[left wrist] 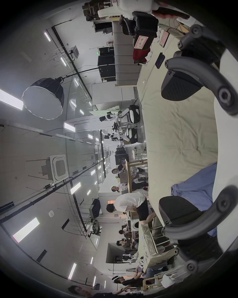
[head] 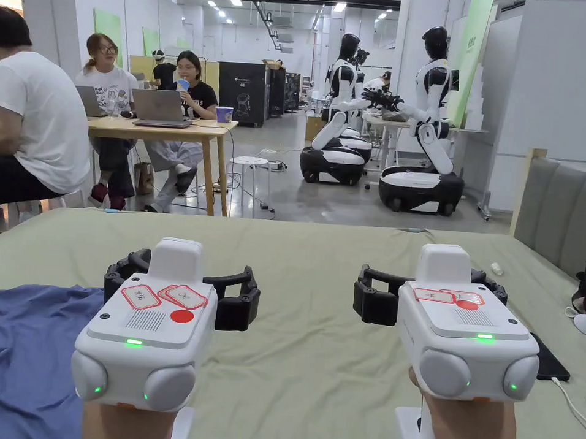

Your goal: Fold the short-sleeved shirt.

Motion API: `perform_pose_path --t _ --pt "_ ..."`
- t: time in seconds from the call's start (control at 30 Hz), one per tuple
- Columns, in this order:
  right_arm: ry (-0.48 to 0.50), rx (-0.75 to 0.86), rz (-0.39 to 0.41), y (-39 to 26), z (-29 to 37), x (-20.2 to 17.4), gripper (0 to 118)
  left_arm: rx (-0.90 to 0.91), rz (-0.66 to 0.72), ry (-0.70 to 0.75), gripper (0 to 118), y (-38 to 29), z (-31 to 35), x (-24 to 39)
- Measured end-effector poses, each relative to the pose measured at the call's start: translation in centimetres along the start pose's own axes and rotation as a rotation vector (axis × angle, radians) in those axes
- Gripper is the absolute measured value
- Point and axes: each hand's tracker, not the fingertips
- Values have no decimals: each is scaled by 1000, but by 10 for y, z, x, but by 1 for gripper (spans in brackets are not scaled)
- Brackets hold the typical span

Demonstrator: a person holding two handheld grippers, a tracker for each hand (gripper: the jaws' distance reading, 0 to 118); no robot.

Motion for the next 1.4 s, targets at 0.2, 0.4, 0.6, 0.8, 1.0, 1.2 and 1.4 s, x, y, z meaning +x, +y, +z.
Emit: perform_pose_path --t 0.2,0.4,0.6,0.8,1.0,1.2,1.4 --pt "11 -4 0 0 1 1 118 1 6 0 118 0 0 -1" --pt "35 -16 -13 -2 -2 3 118 1 3 -2 118 5 7 5" --pt "11 -52 -13 -5 -5 3 118 -1 8 -3 118 0 0 0" --pt "18 1 -3 -1 -1 4 118 2 9 1 118 2 -1 -2" --pt "35 -5 -7 -1 -1 1 118 8 0 7 118 1 -5 -4" --pt "34 -4 -17 0 0 2 118 13 -18 10 118 0 -4 0" --pt "15 -8 -3 0 1 1 118 15 -22 7 118 0 -4 3"
